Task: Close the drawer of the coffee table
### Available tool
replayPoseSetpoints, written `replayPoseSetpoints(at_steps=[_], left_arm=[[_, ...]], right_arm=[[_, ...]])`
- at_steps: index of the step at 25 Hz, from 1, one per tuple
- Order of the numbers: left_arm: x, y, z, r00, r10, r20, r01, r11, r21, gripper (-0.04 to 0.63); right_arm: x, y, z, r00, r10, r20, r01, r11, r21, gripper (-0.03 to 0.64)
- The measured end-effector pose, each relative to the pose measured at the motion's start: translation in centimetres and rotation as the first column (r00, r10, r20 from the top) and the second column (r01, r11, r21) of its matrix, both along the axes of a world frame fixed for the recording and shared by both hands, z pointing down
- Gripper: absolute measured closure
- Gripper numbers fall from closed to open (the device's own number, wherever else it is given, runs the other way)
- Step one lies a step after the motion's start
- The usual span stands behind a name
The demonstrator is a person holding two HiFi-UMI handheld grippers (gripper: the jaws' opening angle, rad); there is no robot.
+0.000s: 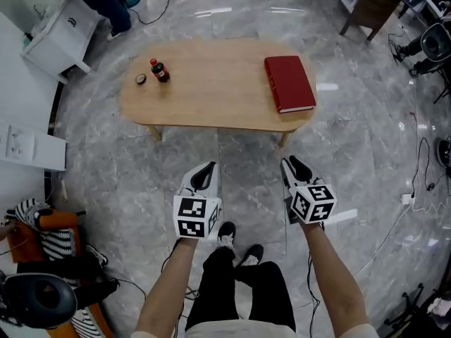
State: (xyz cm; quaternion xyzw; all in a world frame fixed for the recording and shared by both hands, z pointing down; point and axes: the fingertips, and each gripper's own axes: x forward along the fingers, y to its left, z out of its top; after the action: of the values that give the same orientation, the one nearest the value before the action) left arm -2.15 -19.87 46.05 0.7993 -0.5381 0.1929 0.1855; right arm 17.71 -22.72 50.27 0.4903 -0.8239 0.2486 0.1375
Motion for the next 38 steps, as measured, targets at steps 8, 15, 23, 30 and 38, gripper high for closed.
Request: replayPoseSetpoints(at_steps=[8, 15, 23, 30, 38], left_arm=[[2.0, 10.0, -11.1, 0.999, 0.027, -0.041, -0.028, 1.000, -0.009, 0.586], [2.5, 16.4, -14.9, 0.999, 0.022, -0.046, -0.023, 1.000, -0.006, 0.586], [2.9, 21.3, -17.5, 0.998, 0.039, -0.047, -0.037, 0.999, 0.026, 0.586], [4.7, 25.0, -19.8, 0.992, 0.112, -0.066, -0.107, 0.992, 0.065, 0.586], [4.7, 27.5, -19.1, 0.988, 0.113, -0.104, -0.110, 0.994, 0.029, 0.586]], right_arm=[[-1.1, 10.2, -12.6, 1.000, -0.005, 0.008, 0.005, 0.999, 0.031, 0.526], [-1.8, 16.4, -18.6, 0.999, 0.014, 0.030, -0.016, 0.996, 0.085, 0.526], [-0.6, 22.8, -21.6, 1.000, 0.010, 0.024, -0.012, 0.995, 0.103, 0.531], [-0.9, 27.2, -22.5, 1.000, -0.008, 0.018, 0.006, 0.992, 0.129, 0.558], [-2.0, 30.0, -21.1, 0.993, -0.037, -0.115, 0.054, 0.988, 0.145, 0.597]])
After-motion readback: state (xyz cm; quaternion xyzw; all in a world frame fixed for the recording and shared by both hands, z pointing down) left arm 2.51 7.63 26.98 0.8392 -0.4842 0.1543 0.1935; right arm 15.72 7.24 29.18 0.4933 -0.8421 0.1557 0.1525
